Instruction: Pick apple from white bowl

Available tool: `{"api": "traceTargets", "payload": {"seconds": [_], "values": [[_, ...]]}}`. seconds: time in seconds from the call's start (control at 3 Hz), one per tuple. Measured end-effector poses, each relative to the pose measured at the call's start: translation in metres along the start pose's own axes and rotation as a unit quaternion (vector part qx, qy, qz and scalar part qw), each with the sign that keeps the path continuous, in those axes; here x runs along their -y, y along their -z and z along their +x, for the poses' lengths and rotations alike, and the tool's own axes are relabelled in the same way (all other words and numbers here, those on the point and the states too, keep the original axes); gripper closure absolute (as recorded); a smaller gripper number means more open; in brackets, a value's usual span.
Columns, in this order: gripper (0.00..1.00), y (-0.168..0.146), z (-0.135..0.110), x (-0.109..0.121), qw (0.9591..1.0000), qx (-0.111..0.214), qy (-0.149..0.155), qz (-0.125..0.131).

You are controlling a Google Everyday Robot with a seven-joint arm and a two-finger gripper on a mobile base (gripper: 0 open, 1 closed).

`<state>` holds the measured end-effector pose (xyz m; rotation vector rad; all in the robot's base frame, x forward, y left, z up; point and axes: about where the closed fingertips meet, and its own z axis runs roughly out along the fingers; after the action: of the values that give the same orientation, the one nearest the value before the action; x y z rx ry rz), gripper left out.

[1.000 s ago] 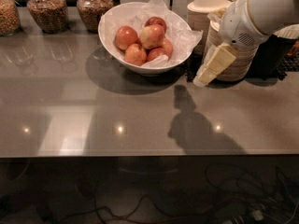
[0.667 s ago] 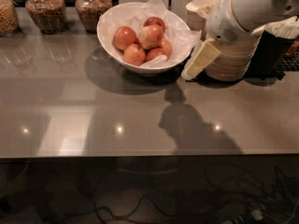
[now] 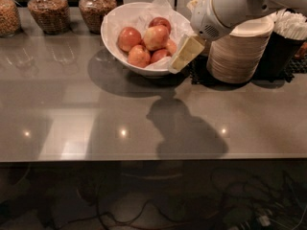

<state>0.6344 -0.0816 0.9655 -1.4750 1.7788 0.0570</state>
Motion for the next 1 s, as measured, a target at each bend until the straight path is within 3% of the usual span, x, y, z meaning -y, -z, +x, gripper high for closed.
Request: {"api": "traceTargets", "payload": {"seconds": [0.67,1.0], "values": [[0.0,-0.019,-0.004,0.032,0.9973,0.042,-0.02,0.056],[0.03,-0.036,-0.012,0.05,0.9951,0.068,-0.028,0.067]]}}
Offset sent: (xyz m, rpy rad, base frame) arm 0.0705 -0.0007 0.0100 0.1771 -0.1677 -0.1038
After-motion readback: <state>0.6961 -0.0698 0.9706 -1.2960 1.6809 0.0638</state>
